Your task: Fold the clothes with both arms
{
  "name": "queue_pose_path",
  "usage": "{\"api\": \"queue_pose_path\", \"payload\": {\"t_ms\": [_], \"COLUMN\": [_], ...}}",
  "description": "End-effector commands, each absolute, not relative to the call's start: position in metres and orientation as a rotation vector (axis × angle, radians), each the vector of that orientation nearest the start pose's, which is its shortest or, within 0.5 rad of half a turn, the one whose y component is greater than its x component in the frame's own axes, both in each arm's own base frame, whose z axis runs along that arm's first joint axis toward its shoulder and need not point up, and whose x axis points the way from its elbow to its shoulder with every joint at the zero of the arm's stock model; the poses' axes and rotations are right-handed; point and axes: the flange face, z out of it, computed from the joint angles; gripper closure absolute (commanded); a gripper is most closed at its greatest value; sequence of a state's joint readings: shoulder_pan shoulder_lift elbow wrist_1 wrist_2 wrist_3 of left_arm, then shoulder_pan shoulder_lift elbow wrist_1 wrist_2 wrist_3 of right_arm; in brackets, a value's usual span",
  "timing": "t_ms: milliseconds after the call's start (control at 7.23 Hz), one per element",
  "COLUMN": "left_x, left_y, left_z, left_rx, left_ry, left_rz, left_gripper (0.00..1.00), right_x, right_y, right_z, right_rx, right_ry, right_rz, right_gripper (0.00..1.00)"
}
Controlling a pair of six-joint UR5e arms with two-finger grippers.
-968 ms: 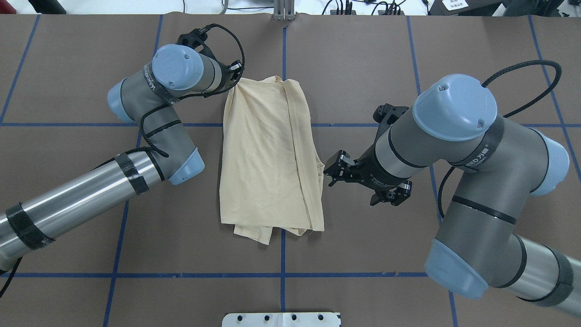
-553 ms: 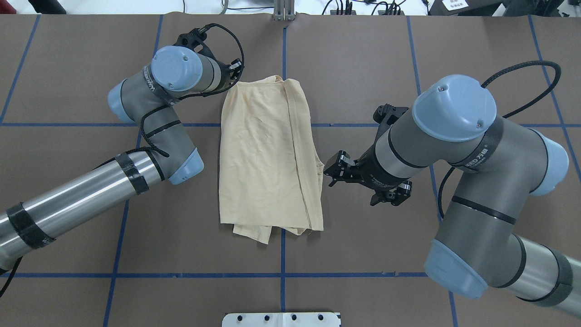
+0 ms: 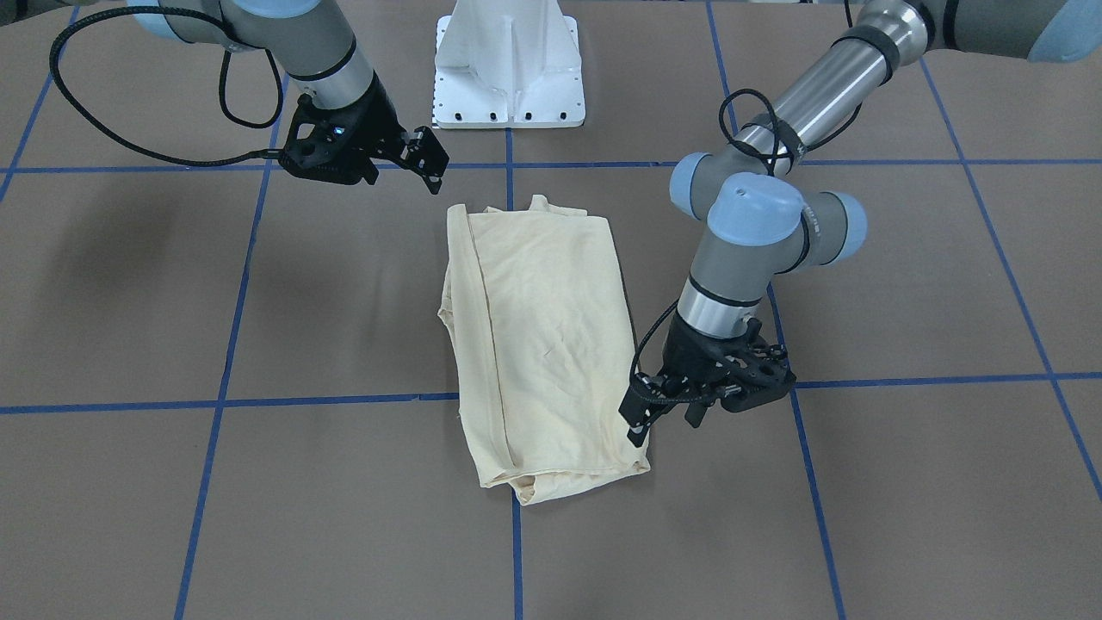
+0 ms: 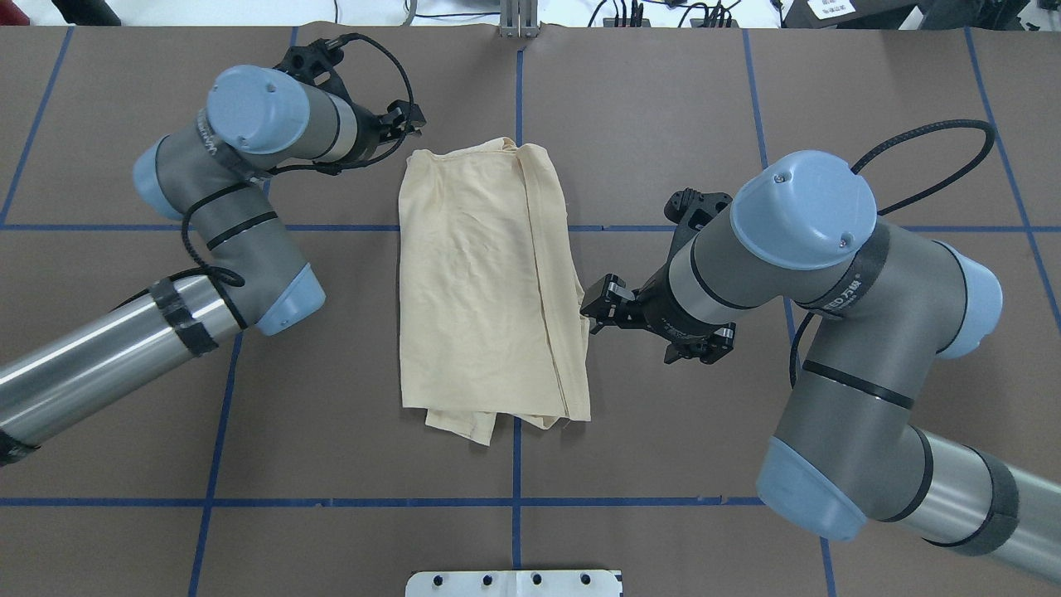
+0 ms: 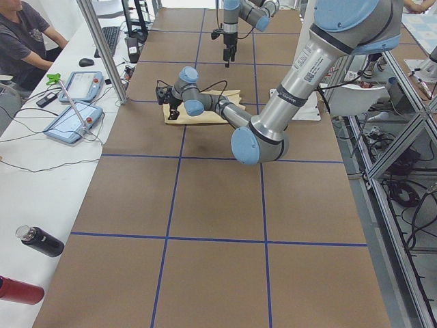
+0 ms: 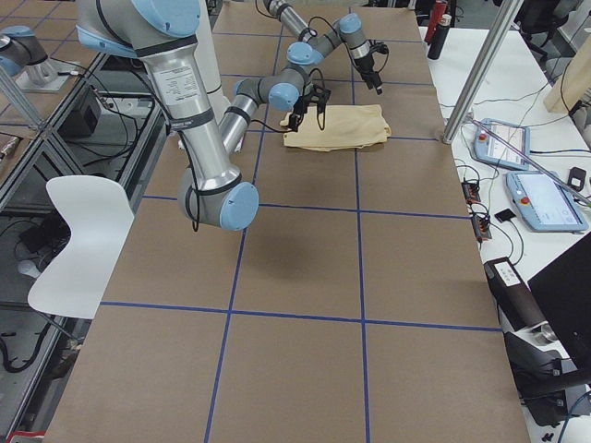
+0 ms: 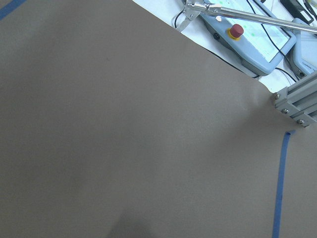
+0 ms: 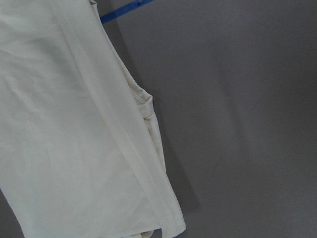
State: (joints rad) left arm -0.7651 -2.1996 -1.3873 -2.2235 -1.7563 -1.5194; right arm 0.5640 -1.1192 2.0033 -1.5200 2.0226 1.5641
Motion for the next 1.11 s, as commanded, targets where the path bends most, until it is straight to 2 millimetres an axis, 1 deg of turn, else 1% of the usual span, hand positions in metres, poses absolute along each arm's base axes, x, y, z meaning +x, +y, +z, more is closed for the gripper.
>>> {"api": "queue_pose_path", "payload": {"t_ms": [0,138,277,415,553,691,830,968], "left_x": [0.405,0.404,0.418,0.429,0.460,0.486,0.498,0.514], "left_y": [-0.523,-0.501,-0.456,-0.422,-0.384,-0.355,-0.343,-0.334], "left_z": [0.278,0.283,0.299,0.312,0.322,0.323,0.325,0.313], "left_rx": [0.186,0.110,0.027,-0.002,-0.024,-0.067,-0.091,-0.117], "left_ry": [1.152,1.163,1.210,1.304,1.311,1.303,1.275,1.233], "left_rz": [-0.453,-0.485,-0.512,-0.557,-0.603,-0.625,-0.628,-0.636], "left_gripper": [0.00,0.00,0.00,0.00,0.01,0.02,0.02,0.06], "right_x": [-0.433,-0.433,-0.432,-0.432,-0.432,-0.431,-0.431,-0.432], "right_y": [-0.384,-0.384,-0.385,-0.385,-0.385,-0.386,-0.386,-0.386], "right_z": [0.217,0.218,0.218,0.218,0.218,0.219,0.219,0.220], "right_rx": [-0.097,-0.099,-0.097,-0.098,-0.098,-0.097,-0.097,-0.099], "right_ry": [-1.046,-1.045,-1.044,-1.043,-1.043,-1.043,-1.043,-1.040], "right_rz": [0.297,0.300,0.306,0.306,0.306,0.308,0.308,0.307], "right_gripper": [0.00,0.00,0.00,0.00,0.00,0.00,0.00,0.00]}}
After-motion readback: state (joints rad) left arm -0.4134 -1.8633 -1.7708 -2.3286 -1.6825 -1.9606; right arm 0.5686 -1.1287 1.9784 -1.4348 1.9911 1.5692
